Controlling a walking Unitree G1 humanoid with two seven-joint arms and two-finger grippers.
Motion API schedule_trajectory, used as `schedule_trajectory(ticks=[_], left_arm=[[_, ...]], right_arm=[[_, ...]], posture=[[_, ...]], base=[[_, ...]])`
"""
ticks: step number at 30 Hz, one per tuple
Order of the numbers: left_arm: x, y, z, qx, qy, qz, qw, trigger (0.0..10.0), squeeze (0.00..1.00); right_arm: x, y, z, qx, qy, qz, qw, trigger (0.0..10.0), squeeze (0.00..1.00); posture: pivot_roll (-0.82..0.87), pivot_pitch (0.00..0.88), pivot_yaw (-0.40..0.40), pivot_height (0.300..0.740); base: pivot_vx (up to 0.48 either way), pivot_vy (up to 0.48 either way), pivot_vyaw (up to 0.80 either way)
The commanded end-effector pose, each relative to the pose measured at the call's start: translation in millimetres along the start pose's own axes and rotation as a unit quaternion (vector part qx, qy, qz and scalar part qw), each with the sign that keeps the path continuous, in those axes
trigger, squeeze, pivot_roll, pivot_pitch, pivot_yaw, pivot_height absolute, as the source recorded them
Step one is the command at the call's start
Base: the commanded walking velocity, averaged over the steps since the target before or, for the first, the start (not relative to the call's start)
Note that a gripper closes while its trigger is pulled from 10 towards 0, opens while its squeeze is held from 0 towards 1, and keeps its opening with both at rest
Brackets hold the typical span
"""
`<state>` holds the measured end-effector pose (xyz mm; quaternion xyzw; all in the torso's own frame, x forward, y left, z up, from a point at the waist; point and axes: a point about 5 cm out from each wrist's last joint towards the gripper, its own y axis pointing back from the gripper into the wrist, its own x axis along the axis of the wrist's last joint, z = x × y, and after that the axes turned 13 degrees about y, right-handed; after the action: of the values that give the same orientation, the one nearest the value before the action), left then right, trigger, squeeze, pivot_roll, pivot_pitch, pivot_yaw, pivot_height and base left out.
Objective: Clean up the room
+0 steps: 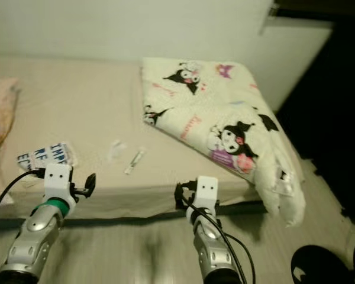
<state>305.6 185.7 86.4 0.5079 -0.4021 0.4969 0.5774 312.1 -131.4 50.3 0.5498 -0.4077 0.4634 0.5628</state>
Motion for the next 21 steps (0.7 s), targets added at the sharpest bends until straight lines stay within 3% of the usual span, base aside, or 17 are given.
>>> schedule_trajectory(ticks=[1,21], left_arm=[[-8.4,1.4,4.4,-0.006,-0.002,-0.017,1.0,10.0,0.0],[-6.2,0.7,1.1,0.003,-0.013,-0.008,1.0,10.0,0.0]], right_arm=[[-11.0,3.0,6.6,-0.012,-0.006,-0.022,1.0,10.0,0.0],[-12.7,1.6,1.7,-0.003,-0.004,-0.027,1.0,10.0,0.0]], posture=[[0.09,0.0,-0.013,0.74],[0.1,0.0,-0.009,0.74]], base=[[0.0,0.0,0.0],[0.0,0.0,0.0]])
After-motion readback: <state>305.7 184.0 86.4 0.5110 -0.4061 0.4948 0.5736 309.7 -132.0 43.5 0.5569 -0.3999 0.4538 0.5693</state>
